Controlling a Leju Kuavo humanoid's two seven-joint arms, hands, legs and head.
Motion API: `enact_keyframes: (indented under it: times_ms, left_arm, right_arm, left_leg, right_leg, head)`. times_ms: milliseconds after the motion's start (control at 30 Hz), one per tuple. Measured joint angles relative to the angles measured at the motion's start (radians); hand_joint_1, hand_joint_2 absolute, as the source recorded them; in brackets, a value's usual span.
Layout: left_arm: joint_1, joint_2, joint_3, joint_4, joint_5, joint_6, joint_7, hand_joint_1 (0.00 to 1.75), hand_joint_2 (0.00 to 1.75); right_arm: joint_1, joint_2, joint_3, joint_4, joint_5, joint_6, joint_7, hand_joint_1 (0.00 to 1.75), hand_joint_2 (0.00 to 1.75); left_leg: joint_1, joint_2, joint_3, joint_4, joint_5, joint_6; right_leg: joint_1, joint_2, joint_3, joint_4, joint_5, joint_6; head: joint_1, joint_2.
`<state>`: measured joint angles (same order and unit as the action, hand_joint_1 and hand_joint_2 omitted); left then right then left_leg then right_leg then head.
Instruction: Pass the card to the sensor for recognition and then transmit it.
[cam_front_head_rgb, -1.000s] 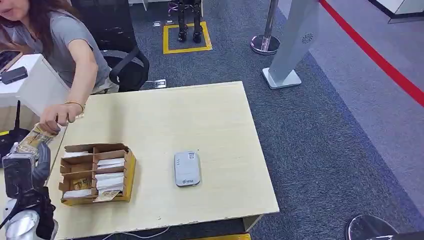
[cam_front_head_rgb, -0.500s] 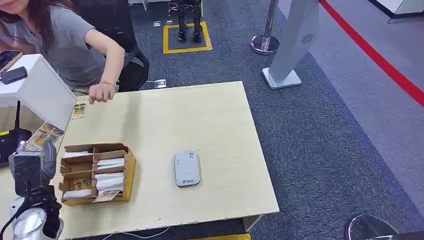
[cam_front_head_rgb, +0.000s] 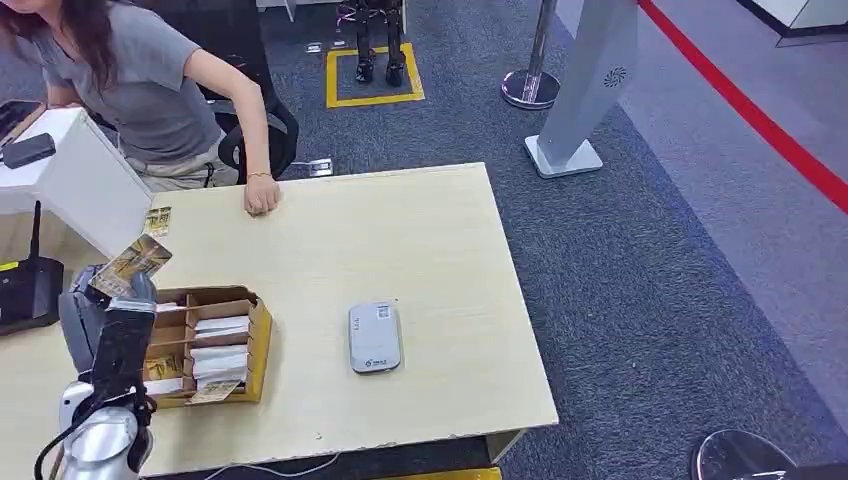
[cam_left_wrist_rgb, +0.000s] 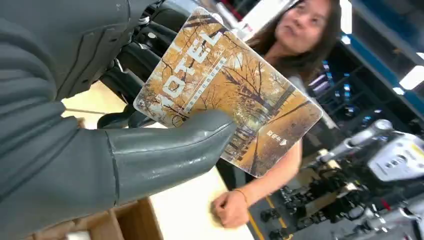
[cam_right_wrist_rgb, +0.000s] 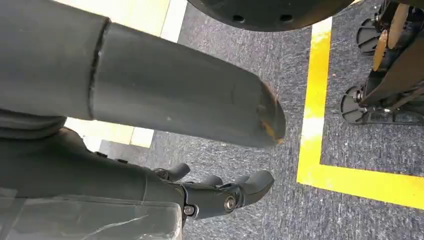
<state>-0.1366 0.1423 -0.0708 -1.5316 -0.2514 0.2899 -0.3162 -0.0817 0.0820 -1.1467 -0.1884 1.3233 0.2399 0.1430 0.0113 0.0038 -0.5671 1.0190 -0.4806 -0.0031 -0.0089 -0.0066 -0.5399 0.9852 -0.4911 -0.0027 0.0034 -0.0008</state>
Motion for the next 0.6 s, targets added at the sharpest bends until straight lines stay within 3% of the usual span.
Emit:
enact_keyframes:
  times_ms: [333, 600]
  left_arm:
    - [-0.086, -0.004, -0.043, -0.019, 0.039, 0.026, -0.002, 1.75, 1.75]
    - [-0.183, 0.0, -0.087, 0.001, -0.154, 0.118, 0.021, 1.75, 1.75]
  right_arm:
    - [-0.001, -0.014, 0.001, -0.001, 0.005, 0.002, -0.018, 0.0, 0.0]
    - [-0.005, -0.015, 0.018, -0.001, 0.025, 0.002, -0.024, 0.0, 0.0]
  left_leg:
    - [0.001, 0.0, 0.0, 0.0, 0.001, 0.0]
    - [0.0, 0.0, 0.0, 0.0, 0.001, 0.0]
  right_leg:
    - [0.0, 0.0, 0.0, 0.0, 0.0, 0.0]
    - [0.0, 0.0, 0.0, 0.0, 0.001, 0.001]
  head:
    - [0.0, 0.0]
    - [0.0, 0.0]
